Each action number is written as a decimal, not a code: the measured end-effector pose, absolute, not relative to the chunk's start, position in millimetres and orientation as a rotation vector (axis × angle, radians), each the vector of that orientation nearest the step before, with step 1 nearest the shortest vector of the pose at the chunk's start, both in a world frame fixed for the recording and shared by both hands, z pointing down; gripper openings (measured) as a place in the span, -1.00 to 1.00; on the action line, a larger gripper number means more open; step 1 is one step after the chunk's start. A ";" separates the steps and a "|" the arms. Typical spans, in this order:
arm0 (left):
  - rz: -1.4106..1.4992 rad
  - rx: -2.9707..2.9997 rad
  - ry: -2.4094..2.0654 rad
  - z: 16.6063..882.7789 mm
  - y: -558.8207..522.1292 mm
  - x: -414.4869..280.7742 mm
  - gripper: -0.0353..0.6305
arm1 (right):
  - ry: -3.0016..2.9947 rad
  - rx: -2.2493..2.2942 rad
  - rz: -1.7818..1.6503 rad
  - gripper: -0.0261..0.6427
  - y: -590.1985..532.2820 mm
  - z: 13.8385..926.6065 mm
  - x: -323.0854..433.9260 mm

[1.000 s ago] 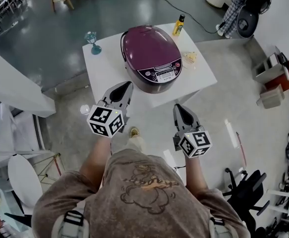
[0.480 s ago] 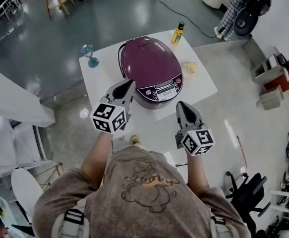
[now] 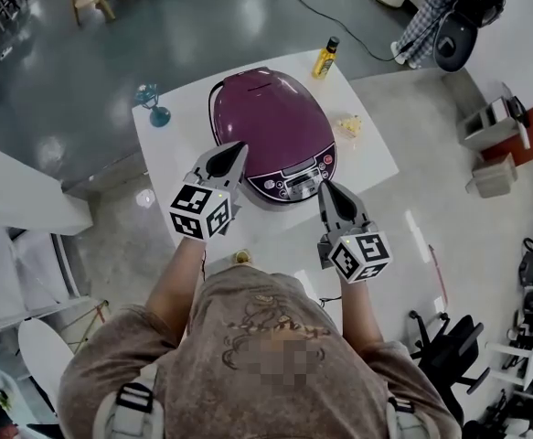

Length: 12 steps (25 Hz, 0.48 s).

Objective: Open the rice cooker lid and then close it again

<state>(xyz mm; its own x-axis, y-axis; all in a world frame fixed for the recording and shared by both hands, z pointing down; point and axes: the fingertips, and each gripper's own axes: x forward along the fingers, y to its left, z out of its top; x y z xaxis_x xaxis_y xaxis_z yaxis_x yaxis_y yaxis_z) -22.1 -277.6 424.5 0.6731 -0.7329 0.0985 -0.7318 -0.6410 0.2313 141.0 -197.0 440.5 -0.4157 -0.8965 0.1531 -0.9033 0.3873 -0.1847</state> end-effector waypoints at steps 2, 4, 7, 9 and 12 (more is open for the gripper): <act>-0.009 2.639 -1.171 425.3 -283.0 -21.1 -0.83 | -2.591 1.677 0.372 -0.91 -204.8 441.3 139.2; -0.012 2.640 -1.164 426.3 -287.6 -20.1 -0.83 | -2.592 1.670 0.368 -0.91 -212.1 441.3 137.8; -0.004 2.628 -1.162 430.7 -292.9 -20.3 -0.83 | -2.588 1.663 0.360 -0.91 -220.3 443.4 136.7; 0.003 2.614 -1.160 435.3 -293.8 -20.8 -0.83 | -2.580 1.653 0.359 -0.91 -222.8 446.4 136.0; 0.009 2.612 -1.155 439.0 -294.1 -20.4 -0.83 | -2.564 1.634 0.345 -0.91 -226.4 450.8 133.9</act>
